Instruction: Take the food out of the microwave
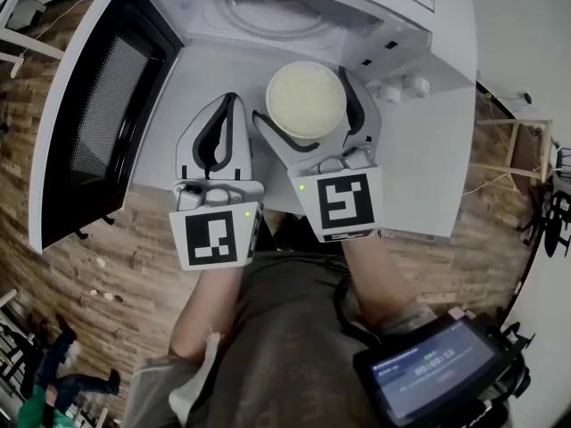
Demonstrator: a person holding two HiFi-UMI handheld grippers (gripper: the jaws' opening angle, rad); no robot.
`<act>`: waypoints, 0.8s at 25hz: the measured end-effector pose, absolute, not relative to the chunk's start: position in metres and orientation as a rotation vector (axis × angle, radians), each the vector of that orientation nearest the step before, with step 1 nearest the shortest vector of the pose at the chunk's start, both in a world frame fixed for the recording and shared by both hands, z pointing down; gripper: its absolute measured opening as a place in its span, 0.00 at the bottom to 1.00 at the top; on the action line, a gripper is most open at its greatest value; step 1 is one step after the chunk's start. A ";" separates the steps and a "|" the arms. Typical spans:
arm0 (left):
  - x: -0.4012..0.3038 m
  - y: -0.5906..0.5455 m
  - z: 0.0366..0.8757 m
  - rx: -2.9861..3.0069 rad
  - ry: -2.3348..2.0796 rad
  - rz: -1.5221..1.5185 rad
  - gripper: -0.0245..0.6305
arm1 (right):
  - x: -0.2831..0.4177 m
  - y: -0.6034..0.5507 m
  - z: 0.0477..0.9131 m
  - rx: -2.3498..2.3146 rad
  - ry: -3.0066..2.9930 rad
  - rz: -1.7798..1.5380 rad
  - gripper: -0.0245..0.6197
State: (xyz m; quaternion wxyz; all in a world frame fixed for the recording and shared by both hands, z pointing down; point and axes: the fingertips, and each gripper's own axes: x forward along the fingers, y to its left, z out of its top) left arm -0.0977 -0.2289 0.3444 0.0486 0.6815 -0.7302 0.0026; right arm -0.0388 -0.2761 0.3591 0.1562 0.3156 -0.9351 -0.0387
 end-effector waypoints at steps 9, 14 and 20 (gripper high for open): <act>-0.045 -0.218 0.351 2.128 -2.183 0.032 0.05 | 0.031 -0.257 0.374 0.942 -2.650 -0.075 0.87; -0.023 -0.224 0.356 2.169 -2.157 0.054 0.05 | 0.060 -0.255 0.397 0.948 -2.609 -0.031 0.87; -0.008 -0.230 0.368 2.183 -2.134 0.093 0.05 | 0.079 -0.255 0.434 0.908 -2.559 0.019 0.87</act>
